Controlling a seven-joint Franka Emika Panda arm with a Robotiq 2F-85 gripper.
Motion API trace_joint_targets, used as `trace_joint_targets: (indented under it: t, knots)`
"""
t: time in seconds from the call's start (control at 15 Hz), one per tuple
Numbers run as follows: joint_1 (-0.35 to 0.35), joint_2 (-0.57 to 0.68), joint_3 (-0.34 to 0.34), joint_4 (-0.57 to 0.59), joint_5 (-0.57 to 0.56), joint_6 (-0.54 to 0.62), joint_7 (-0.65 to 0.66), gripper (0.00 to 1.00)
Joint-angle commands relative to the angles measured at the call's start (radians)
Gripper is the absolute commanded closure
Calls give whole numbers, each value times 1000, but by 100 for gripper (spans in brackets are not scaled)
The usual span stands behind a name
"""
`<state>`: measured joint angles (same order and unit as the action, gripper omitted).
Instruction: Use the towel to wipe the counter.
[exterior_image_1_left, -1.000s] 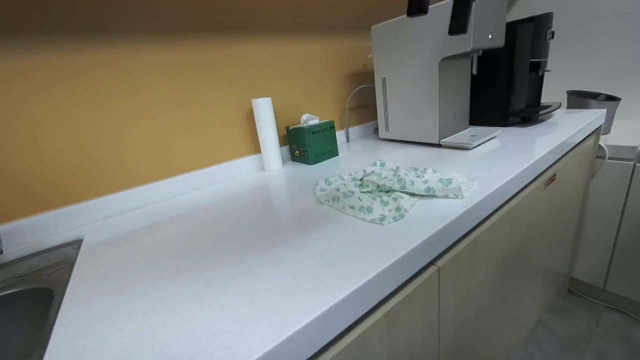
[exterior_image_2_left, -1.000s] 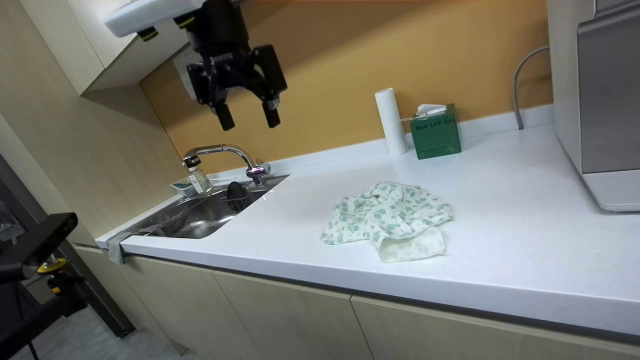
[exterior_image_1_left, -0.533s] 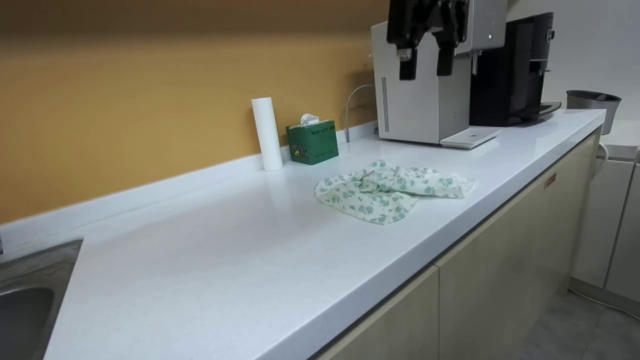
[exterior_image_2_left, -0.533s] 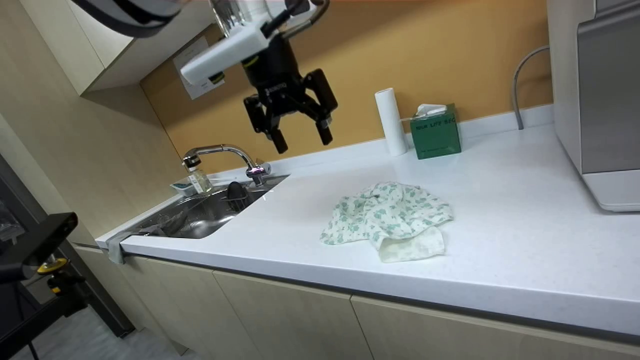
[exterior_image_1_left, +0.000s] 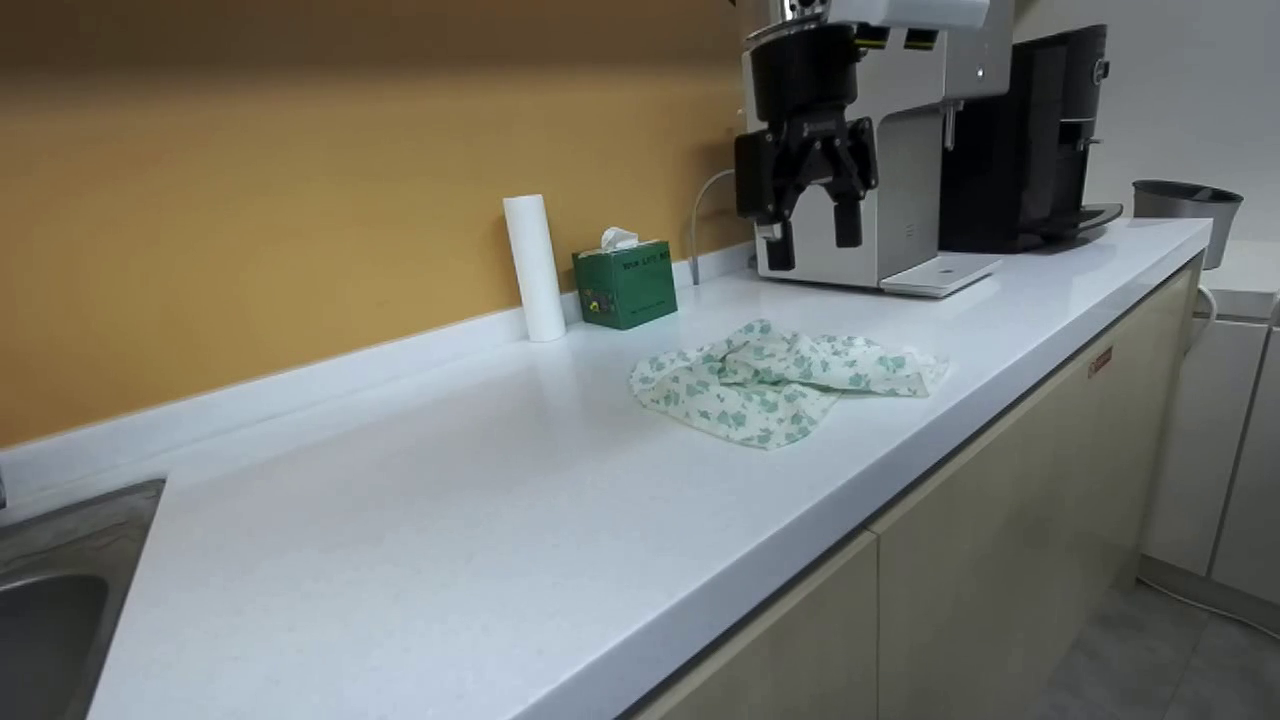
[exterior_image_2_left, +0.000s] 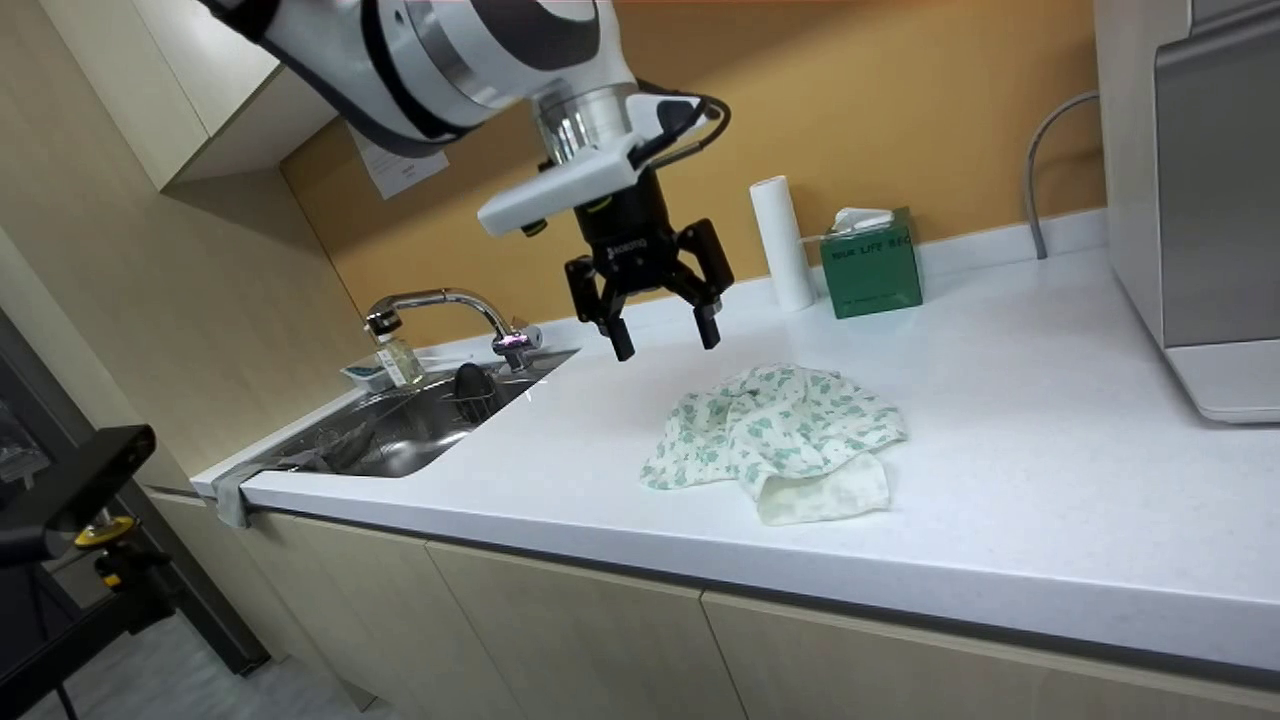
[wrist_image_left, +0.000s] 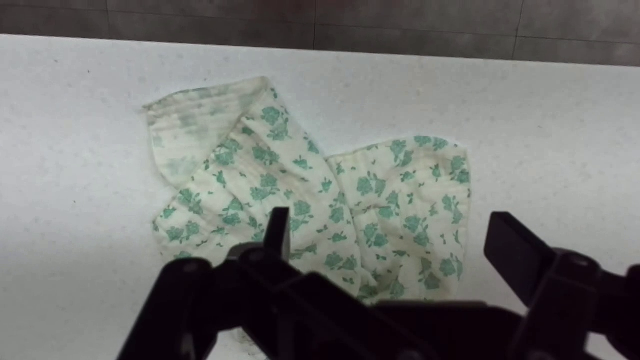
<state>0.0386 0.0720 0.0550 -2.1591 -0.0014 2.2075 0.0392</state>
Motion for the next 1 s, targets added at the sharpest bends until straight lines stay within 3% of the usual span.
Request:
trace_joint_targets:
  t: [0.0, 0.2, 0.47, 0.93]
  knots:
    - [4, 20, -5, 14, 1, -2, -3, 0]
    - [5, 24, -4, 12, 1, 0, -4, 0]
    - [-4, 85, -28, 24, -31, 86, 65, 0]
    - [-9, 254, -74, 54, -27, 298, 108, 0]
